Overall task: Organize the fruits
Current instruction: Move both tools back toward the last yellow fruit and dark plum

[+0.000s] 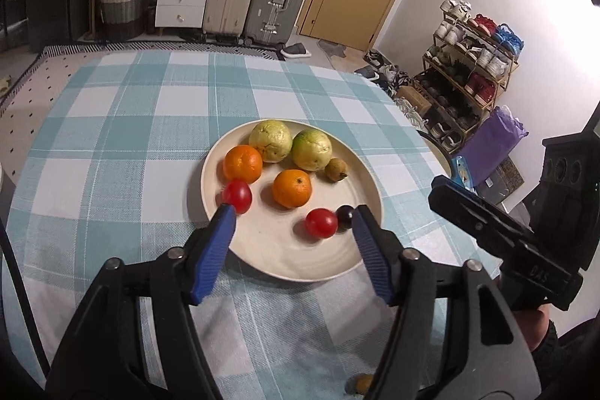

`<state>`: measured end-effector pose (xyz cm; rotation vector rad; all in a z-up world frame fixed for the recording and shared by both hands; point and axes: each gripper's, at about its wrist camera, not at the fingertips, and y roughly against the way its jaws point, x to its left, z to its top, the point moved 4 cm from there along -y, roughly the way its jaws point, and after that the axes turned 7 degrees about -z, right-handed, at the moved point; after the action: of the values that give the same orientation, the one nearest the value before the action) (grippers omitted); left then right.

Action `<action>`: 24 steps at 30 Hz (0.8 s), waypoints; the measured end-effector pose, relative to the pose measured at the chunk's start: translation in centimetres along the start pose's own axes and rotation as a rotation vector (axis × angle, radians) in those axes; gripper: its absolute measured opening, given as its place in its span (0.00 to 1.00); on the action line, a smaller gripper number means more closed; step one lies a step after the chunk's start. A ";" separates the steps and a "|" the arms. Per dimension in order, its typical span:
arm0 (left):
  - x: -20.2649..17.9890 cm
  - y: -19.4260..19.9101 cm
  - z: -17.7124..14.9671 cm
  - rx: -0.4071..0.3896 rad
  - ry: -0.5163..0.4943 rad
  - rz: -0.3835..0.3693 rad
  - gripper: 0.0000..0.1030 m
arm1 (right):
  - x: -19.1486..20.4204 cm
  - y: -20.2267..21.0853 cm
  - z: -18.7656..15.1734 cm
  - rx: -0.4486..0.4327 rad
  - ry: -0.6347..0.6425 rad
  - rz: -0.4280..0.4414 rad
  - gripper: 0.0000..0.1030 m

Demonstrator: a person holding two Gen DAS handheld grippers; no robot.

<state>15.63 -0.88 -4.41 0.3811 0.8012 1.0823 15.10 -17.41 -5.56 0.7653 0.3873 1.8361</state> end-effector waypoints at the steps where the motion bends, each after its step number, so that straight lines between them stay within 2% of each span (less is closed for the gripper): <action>1: -0.3 0.3 -0.2 -0.004 -0.005 0.003 0.63 | 0.1 0.2 -0.1 -0.003 0.003 0.002 0.68; 8: -2.1 2.1 -2.0 -0.019 -0.029 0.049 0.77 | 0.9 2.9 -1.0 -0.019 0.014 0.004 0.69; 14: -2.8 2.9 -4.5 -0.004 -0.017 0.062 0.79 | 1.4 4.7 -2.0 -0.026 0.021 0.023 0.70; 18: -3.3 3.2 -6.0 0.008 -0.015 0.064 0.84 | 1.8 5.7 -3.2 -0.023 0.033 0.023 0.70; 22: -3.7 3.4 -7.6 0.024 -0.016 0.044 0.86 | 2.1 6.6 -4.5 -0.023 0.049 0.004 0.81; 24: -3.9 3.5 -8.4 0.033 -0.020 0.037 0.92 | 2.0 7.0 -5.2 -0.022 0.047 0.004 0.82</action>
<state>6.31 -3.63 -6.22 0.4351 0.7976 1.0989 6.14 -17.84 -4.67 0.7098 0.3957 1.8616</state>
